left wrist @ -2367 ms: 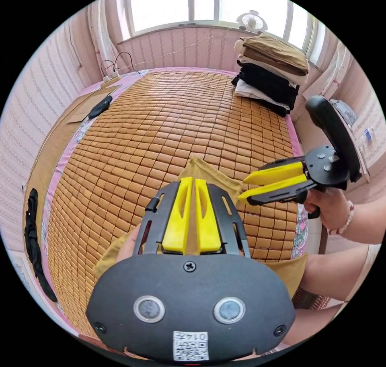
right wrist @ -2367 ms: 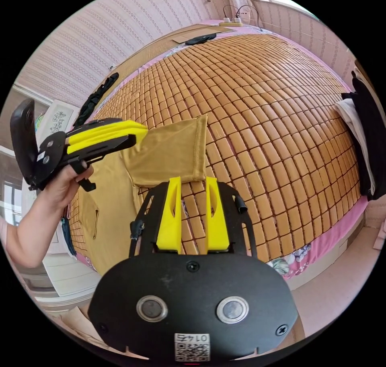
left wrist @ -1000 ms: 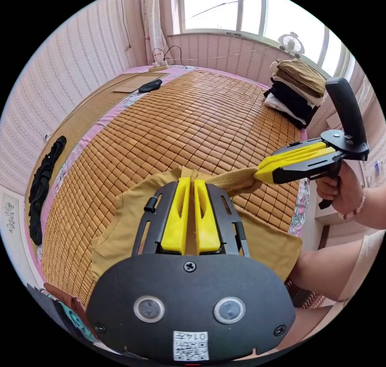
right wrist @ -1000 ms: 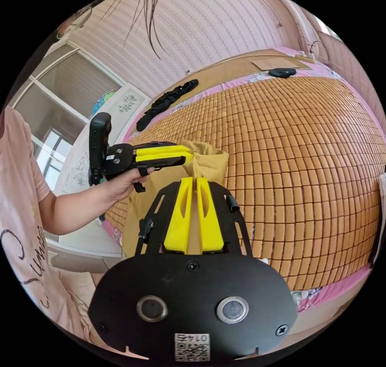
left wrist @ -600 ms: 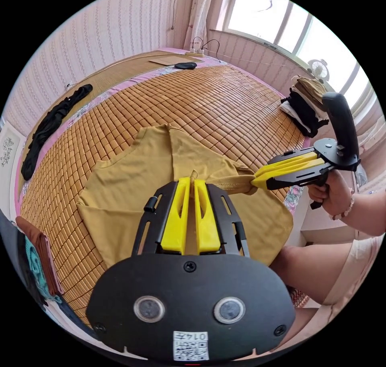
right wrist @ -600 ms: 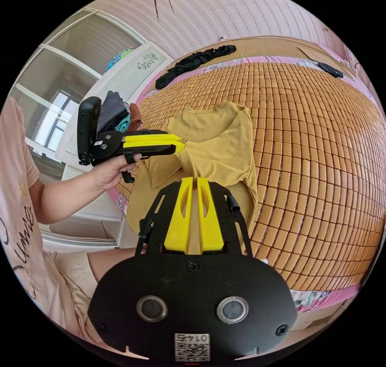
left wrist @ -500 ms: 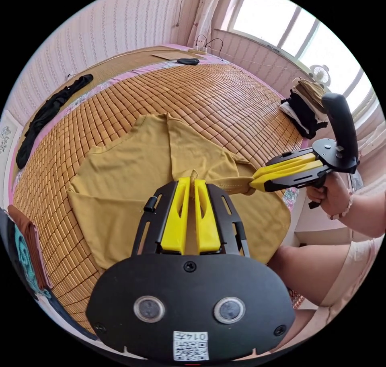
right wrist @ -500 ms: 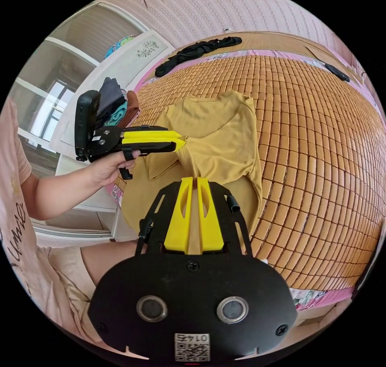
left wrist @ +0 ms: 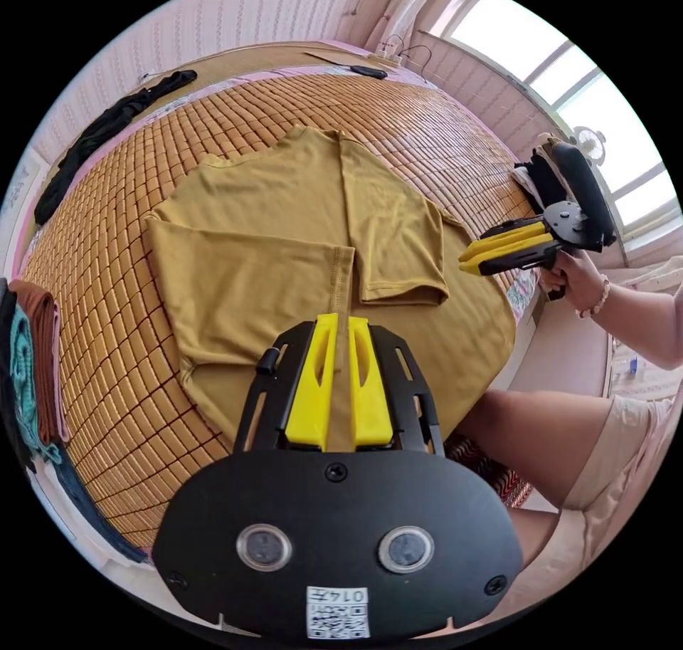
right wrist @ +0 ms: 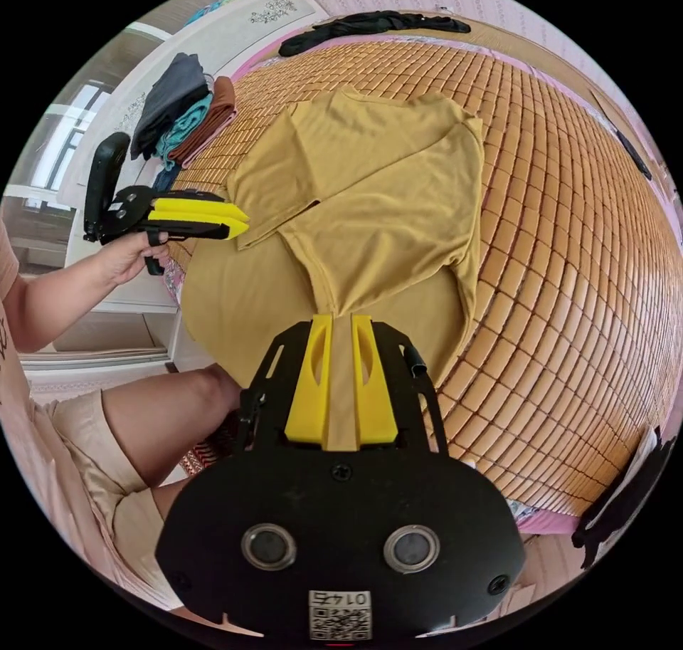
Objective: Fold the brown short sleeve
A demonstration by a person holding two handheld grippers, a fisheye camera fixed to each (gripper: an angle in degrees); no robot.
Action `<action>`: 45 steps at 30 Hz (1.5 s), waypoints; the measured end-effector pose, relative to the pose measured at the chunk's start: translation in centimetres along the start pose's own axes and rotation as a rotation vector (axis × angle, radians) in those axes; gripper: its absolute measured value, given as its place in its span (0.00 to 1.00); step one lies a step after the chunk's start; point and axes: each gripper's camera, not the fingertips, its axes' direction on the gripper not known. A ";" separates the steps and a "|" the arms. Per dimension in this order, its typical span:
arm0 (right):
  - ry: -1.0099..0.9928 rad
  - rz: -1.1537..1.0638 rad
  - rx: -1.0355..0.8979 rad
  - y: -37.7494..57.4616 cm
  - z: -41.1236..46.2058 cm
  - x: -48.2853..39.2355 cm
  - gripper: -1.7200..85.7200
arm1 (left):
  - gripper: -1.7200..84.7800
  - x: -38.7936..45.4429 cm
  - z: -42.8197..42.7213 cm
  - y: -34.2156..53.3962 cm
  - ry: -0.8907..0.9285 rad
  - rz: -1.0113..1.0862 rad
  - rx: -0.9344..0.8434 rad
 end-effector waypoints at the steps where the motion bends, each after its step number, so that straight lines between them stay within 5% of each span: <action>1: 0.038 0.009 0.033 -1.3 -0.7 0.6 0.10 | 0.05 -1.2 -0.8 0.5 -0.004 -0.041 0.041; 9: 0.222 0.097 0.193 -13.1 -3.5 5.7 0.18 | 0.08 -13.6 -4.0 -0.1 -0.031 -0.267 0.229; 17: 0.266 0.135 0.114 -17.5 -4.1 9.1 0.05 | 0.09 -24.7 -4.3 0.1 0.025 -0.431 0.278; 31: 0.083 0.195 0.109 -16.6 -4.2 10.6 0.10 | 0.13 -28.6 -2.9 0.6 0.060 -0.439 0.205; 39: 0.056 0.252 0.168 -16.3 -5.6 12.3 0.02 | 0.01 -30.2 -1.5 -1.2 0.120 -0.445 0.122; 45: 0.054 0.276 0.268 -17.1 -9.0 14.5 0.01 | 0.01 -30.6 -6.1 -3.3 0.041 -0.417 0.270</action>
